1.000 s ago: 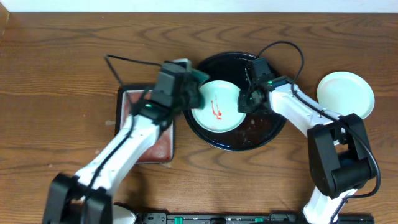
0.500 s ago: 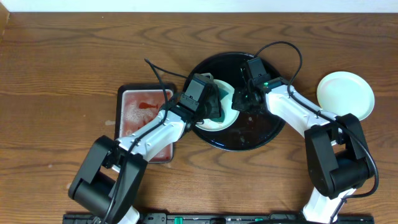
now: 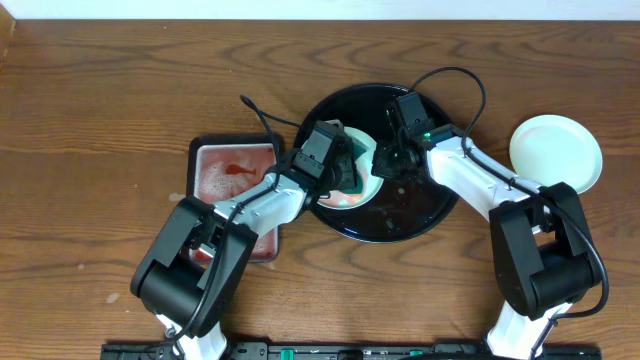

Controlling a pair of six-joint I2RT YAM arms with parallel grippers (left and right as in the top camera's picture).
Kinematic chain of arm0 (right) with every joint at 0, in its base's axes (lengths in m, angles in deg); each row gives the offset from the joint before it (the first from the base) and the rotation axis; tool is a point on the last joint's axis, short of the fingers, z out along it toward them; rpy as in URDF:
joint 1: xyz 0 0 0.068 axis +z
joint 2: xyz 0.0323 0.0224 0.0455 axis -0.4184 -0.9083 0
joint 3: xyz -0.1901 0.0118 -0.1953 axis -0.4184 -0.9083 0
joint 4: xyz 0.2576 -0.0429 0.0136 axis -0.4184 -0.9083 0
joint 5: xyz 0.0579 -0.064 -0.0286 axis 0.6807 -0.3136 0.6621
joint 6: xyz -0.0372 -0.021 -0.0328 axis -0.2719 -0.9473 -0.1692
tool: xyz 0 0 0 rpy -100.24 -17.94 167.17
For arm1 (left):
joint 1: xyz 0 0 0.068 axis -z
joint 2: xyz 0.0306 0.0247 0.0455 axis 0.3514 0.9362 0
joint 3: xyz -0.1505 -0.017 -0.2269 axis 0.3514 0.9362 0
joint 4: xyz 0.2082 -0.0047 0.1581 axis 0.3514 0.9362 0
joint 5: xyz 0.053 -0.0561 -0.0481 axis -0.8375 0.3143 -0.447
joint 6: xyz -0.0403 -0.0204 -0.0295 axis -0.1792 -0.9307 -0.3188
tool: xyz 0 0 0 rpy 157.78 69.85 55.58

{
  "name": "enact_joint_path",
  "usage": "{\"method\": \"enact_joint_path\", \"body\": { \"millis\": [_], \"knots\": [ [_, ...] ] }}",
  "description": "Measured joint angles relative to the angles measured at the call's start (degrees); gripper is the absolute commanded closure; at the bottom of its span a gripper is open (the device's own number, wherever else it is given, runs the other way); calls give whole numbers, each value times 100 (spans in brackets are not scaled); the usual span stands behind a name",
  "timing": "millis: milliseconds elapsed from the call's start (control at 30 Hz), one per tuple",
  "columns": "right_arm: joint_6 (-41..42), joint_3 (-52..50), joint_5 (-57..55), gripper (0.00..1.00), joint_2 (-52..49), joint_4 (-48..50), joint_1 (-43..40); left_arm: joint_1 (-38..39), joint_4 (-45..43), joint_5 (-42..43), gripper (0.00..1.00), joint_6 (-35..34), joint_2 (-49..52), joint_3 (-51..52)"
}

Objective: Clean dirty plates on tray and stack at the side
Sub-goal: 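Carry the sponge with the left gripper over the white plate, then scrub the white plate with the sponge while right gripper holds its rim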

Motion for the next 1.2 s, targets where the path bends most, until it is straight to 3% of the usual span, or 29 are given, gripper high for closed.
{"method": "enact_joint_path", "body": {
  "millis": [700, 1200],
  "knots": [
    [133, 0, 7, 99, 0, -164, 66, -437, 933, -557, 93, -20, -142, -177],
    [229, 0, -28, 99, 0, -179, 79, -317, 490, -660, 93, 9, -96, -162]
  ]
}}
